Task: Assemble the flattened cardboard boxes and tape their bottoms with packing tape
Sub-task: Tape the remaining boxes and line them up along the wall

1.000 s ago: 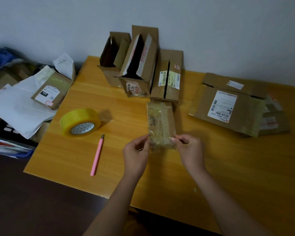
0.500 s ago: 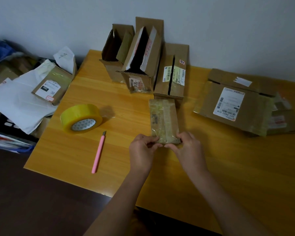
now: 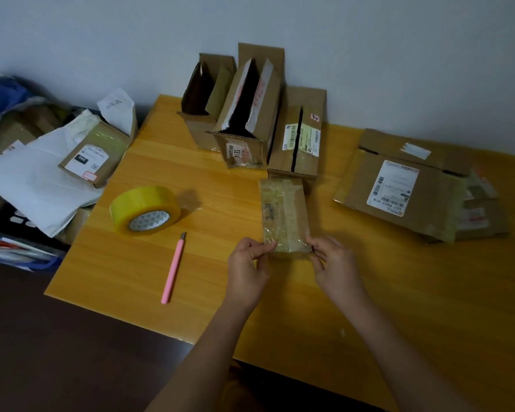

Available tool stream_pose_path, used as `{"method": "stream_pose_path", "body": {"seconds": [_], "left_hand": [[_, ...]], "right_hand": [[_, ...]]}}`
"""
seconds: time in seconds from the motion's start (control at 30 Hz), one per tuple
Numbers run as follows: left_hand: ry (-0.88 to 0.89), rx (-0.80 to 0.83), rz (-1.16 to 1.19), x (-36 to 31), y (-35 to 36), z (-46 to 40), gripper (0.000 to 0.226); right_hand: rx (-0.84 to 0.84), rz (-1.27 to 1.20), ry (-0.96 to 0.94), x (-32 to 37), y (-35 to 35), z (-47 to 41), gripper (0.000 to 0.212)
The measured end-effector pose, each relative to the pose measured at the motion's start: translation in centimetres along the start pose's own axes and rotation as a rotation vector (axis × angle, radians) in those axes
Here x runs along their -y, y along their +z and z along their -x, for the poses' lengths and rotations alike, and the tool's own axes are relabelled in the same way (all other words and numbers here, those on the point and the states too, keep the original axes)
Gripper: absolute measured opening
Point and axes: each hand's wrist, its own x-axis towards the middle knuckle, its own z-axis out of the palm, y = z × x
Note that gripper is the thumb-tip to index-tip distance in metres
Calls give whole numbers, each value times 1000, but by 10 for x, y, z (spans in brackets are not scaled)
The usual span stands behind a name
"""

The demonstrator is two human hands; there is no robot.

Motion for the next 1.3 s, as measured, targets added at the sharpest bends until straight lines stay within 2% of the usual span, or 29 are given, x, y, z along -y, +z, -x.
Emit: {"method": "stream_pose_path", "body": {"seconds": [0.1, 0.17, 0.3, 0.47, 0.67, 0.87, 0.93, 1.07, 1.2, 1.3], "left_hand": [[71, 113, -75, 6, -11, 1, 69], [113, 133, -91, 9, -17, -3, 64], [161, 174, -118, 8, -20, -11, 42], [180, 116, -101, 9, -11, -16, 33], [233, 78, -176, 16, -4, -18, 29], [223, -26, -188, 21, 10, -12, 19], [215, -14, -174, 22, 8, -12, 21], [309, 39, -227, 23, 4, -14, 27], [349, -60, -235, 24, 11, -17, 28], [384, -83, -223, 28, 12, -18, 30]], "right_hand": [[186, -21, 48, -1, -21, 2, 68], [224, -5, 31, -8, -28, -1, 67], [161, 45, -40, -12, -20, -10, 49], [101, 49, -67, -19, -8, -6, 51], [8, 136, -152, -20, 0, -5, 44], [-104, 128, -197, -12, 9, -2, 35], [-67, 112, -193, -13, 7, -2, 38], [6, 175, -229, -22, 1, -4, 45], [-47, 231, -262, -19, 11, -7, 39], [-102, 186, -276, -18, 14, -5, 32]]}}
